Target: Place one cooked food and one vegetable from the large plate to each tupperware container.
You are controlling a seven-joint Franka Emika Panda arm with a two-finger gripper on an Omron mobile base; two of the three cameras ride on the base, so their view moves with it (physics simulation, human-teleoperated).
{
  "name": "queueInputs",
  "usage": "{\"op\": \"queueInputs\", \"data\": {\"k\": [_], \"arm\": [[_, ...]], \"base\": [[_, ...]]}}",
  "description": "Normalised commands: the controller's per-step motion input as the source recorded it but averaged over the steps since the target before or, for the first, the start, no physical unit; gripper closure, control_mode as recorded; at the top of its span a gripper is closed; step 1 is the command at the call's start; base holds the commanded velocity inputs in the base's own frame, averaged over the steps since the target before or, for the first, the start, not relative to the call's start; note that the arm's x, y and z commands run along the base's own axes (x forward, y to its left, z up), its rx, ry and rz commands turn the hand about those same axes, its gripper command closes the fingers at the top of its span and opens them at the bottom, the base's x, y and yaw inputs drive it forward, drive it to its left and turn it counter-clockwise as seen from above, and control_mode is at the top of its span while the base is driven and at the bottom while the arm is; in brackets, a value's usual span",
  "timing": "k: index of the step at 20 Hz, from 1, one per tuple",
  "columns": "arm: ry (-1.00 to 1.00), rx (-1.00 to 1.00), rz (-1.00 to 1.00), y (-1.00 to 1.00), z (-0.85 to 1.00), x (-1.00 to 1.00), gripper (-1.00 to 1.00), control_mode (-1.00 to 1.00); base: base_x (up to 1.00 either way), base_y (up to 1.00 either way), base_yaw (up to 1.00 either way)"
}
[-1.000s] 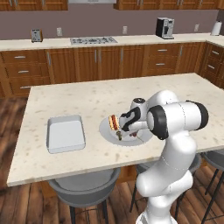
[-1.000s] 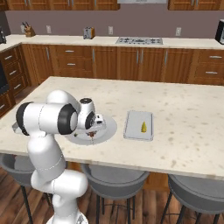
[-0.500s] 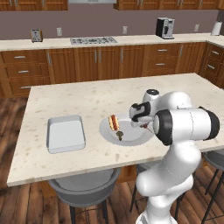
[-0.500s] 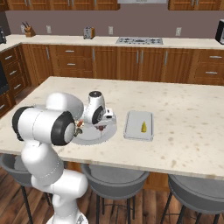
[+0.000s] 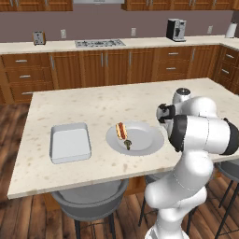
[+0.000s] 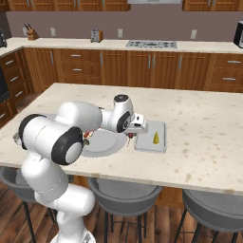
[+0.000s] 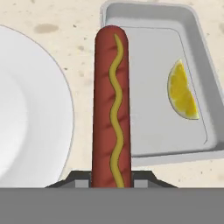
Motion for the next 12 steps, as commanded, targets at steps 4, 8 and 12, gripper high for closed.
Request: {"op": "queueInputs", "data": {"k": [4,8,12], "arm": [[0.00,0.00,-0.25,-0.74,0.24,0.25,1.00,-1.00],[0.00,0.01,-0.06,-0.32,0.00,0.41,1.00,-1.00],[0.02,0.00,0.06,0.00,-0.08,0.26,1.00,-1.00]], "base": [[0.00,0.00,0.00],[0.00,0.00,0.00],[0.00,0.00,0.00]]}}
